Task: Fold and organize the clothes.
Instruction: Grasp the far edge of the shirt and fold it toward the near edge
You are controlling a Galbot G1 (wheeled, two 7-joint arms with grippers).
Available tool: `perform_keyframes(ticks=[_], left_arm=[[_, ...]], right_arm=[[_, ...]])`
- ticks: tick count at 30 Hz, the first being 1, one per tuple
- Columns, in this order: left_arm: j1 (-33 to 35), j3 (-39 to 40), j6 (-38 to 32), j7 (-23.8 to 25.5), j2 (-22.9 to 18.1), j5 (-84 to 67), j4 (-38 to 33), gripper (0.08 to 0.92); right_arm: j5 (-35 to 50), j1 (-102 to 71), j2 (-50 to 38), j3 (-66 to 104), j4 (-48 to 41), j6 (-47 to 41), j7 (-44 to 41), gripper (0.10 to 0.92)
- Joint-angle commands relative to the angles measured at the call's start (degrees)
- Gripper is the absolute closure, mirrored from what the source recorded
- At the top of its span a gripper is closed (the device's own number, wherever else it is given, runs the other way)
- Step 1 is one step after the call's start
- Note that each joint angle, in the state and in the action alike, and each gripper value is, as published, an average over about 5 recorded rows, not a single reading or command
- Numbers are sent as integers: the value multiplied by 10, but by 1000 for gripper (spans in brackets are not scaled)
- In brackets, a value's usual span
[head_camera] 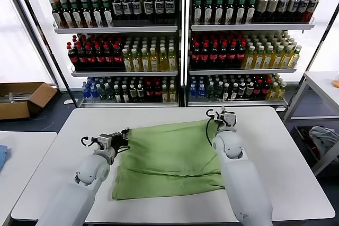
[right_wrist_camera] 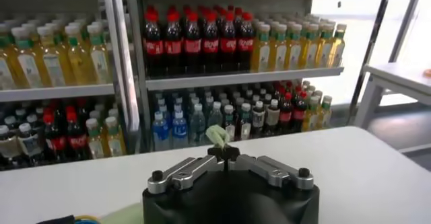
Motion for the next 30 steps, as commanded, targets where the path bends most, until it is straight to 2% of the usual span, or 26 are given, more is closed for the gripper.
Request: perform_keyframes(ticks=[1, 15, 30], left_arm=[[122, -45, -5, 2, 6, 12, -119, 914], [243, -86, -15, 17, -11, 50, -190, 914], [280, -92, -23, 28, -37, 79, -192, 914]], right_arm=[[7, -137, -24, 2, 158, -4, 12, 919], [1, -288, -24, 46, 249, 0, 15, 919], [-6, -342, -34, 53, 245, 19, 14, 919]])
